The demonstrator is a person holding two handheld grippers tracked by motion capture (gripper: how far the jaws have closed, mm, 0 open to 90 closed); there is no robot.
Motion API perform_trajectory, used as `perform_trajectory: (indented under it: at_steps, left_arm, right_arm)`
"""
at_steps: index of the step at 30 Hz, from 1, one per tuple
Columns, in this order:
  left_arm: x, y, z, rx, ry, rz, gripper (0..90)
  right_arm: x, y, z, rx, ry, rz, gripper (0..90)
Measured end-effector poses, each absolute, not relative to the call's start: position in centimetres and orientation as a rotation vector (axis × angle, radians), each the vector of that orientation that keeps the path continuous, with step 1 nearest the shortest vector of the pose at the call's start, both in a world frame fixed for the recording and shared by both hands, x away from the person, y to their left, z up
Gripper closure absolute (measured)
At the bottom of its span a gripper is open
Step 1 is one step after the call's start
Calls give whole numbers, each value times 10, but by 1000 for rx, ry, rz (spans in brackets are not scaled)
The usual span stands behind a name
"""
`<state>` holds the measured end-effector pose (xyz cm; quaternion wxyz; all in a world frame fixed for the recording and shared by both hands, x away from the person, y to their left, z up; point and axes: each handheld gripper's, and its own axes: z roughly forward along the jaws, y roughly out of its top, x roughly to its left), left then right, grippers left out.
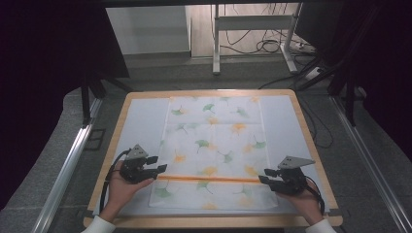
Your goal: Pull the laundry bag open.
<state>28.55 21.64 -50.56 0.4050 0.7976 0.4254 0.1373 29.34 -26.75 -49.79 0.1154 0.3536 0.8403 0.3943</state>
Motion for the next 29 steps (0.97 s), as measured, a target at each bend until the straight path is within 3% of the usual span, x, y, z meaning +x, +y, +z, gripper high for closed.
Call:
perform_trajectory:
  at_steps: [7, 23, 29]
  left_arm:
    - [289, 225, -519, 2007, 1156, 364, 477]
    - [288, 230, -528, 2022, 1182, 420, 459]
    - [293, 236, -532, 2009, 1216, 406, 398]
  right_arm:
    - [313, -283, -499, 1125, 2381, 1131, 399]
    - [319, -303, -503, 1178, 2302, 1138, 368]
    - [317, -308, -505, 1201, 2283, 1139, 328]
